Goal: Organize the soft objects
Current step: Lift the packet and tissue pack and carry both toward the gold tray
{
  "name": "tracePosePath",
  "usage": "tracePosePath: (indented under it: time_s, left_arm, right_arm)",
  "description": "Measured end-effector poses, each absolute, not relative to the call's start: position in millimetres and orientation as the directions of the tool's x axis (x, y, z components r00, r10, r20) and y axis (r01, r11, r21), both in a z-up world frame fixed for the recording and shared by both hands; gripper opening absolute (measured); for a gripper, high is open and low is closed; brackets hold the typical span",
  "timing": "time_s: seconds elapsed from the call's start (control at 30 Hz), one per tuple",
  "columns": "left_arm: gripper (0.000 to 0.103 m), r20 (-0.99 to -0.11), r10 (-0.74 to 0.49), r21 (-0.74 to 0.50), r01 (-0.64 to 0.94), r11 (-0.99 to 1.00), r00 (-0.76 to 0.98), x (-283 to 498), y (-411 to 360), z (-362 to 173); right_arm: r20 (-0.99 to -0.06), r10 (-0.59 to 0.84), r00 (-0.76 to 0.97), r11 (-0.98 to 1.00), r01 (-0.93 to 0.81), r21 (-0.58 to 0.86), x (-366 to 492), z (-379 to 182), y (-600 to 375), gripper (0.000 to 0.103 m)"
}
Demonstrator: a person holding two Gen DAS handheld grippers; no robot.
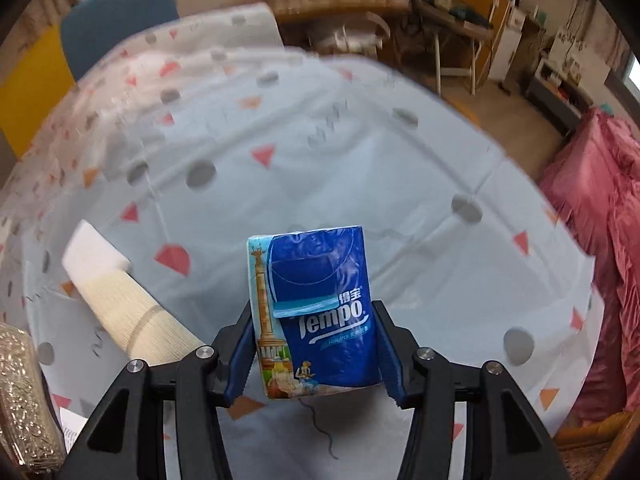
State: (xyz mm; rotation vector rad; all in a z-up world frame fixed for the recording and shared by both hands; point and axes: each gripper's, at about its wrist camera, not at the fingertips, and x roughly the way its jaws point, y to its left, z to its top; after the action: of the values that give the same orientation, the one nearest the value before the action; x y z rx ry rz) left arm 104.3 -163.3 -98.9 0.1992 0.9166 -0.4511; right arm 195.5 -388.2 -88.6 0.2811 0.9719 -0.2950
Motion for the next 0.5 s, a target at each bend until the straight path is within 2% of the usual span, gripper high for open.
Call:
tracePosePath:
  time_s: [0.17, 0.23, 0.37, 0.5]
  left_arm:
    - [0.056, -0.750, -0.292, -0.033, 0.408, 0.912, 0.593, 104.6, -146.5, -60.7]
    - [0.056, -0.729, -0.282, -0.017, 0.396, 0.918, 0.624, 102.8, -139.6, -47.1]
    - [0.056, -0.685, -0.277, -0.010, 0.372, 0.928, 0.673, 100.7, -122.8, -21.1]
    - [0.056, -0.677, -0.259, -0.034, 0.322, 0.946, 0.689, 106.7, -105.3, -4.7]
  right_arm:
    - [-0.782, 0.016, 0.623, 0.966, 0.192, 0.172, 190.5, -70.2, -348.6, 0.054]
    - [-0.801, 0.036, 0.597, 0.973, 0.163, 0.165, 196.5, -76.3, -333.1, 0.054]
    - [-0.831, 0.150, 0.536, 0.956, 0.135, 0.260, 199.8, -91.3, -317.8, 0.054]
    - [-0.877, 0.231, 0.421, 0.971, -0.043, 0.235, 196.8, -114.1, -268.7, 0.054]
